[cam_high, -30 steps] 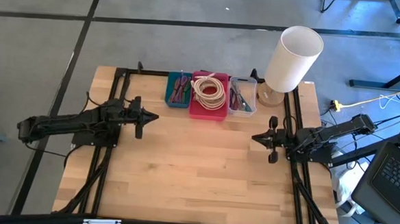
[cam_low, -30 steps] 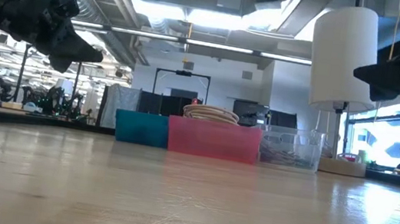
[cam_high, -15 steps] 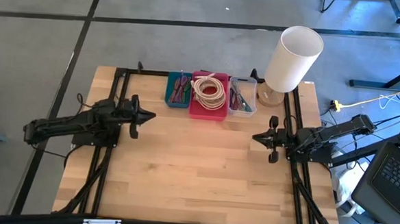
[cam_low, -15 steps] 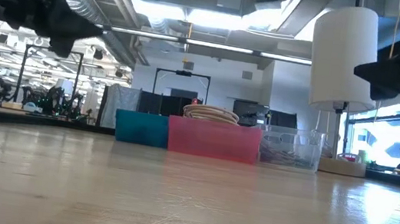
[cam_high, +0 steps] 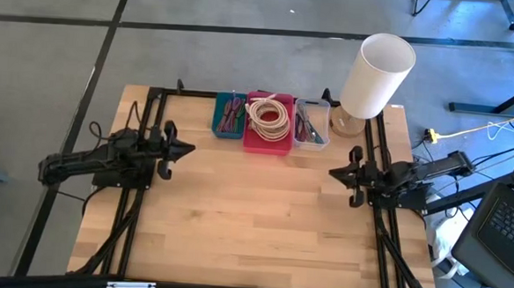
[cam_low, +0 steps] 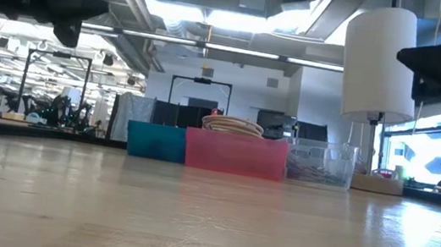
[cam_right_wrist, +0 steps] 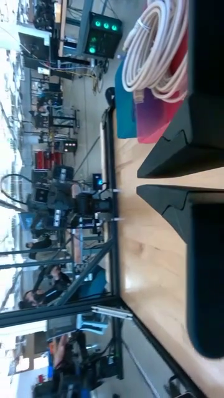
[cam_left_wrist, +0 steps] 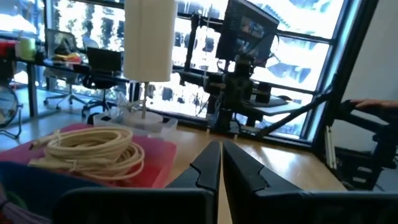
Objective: Pick & Place USB Port
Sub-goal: Return to Home Position
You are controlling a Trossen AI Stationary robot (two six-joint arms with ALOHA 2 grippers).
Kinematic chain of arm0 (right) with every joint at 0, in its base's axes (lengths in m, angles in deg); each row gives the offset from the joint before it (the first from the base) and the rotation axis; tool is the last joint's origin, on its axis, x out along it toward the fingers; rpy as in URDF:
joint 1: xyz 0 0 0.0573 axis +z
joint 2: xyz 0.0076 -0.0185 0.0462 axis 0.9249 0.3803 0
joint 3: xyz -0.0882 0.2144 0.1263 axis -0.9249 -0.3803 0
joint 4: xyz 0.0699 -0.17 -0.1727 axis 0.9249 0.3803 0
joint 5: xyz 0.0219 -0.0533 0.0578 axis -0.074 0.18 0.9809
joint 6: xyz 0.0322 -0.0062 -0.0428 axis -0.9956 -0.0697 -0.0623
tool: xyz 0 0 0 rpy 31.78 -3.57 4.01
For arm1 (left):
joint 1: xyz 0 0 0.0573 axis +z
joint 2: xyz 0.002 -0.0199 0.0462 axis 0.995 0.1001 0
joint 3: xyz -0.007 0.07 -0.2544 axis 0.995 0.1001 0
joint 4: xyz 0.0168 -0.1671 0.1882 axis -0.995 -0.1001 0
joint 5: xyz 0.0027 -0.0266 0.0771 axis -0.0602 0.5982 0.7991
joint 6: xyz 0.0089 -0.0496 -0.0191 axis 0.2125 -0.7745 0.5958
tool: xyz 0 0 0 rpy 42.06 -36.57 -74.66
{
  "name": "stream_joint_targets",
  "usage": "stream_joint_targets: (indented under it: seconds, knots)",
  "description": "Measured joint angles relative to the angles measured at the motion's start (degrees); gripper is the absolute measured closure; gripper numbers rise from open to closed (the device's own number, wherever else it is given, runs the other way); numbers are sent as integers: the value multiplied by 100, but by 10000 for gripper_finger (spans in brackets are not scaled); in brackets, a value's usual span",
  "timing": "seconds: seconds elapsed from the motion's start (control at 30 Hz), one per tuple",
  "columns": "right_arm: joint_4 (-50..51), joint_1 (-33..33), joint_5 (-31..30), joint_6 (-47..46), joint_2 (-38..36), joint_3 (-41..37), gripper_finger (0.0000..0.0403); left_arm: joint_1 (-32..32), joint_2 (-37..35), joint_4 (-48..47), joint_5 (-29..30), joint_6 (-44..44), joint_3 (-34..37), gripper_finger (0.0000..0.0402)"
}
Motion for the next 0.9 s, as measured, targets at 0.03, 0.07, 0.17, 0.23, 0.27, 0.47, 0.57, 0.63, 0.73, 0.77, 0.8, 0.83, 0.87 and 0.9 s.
stream_joint_targets:
  seconds: [0.03,0.07,0.17,0.23,0.27,0.47,0.57,0.63,0.73,0.77,0.8,0.83,0.87,0.9]
  knots:
    - [-5,0,0,0,-50,1,370,-35,0,-13,-2,2,2,392]
    - [-6,0,0,0,-86,1,370,-67,-2,10,-2,2,2,393]
    - [-22,0,0,2,-101,1,370,-161,0,2,-1,0,2,392]
    - [-17,0,0,2,-100,1,370,-222,-2,13,-1,0,2,390]
    - [-15,0,0,2,-101,1,370,-261,-2,9,2,1,2,389]
    - [-17,1,0,1,-101,1,370,-422,-2,228,-4,2,143,393]
    - [-17,0,0,2,-100,1,370,-439,-2,444,0,-4,343,393]
    - [-17,0,0,2,-99,1,370,-437,-2,305,-2,-6,343,391]
    - [-17,0,0,2,-98,1,370,-437,-2,184,-2,-4,343,389]
    - [-17,0,0,2,-100,1,370,-444,-2,182,-2,-4,343,389]
    - [-17,0,0,2,-98,1,370,-444,-2,181,-2,-4,343,390]
    - [-18,-7,0,2,-100,-2,370,-444,-2,182,-2,-4,343,391]
    - [-40,-38,5,2,-101,-11,370,-444,-2,182,-2,-4,343,392]
    - [-105,-95,9,0,-101,-39,370,-444,-2,182,-2,-4,343,393]
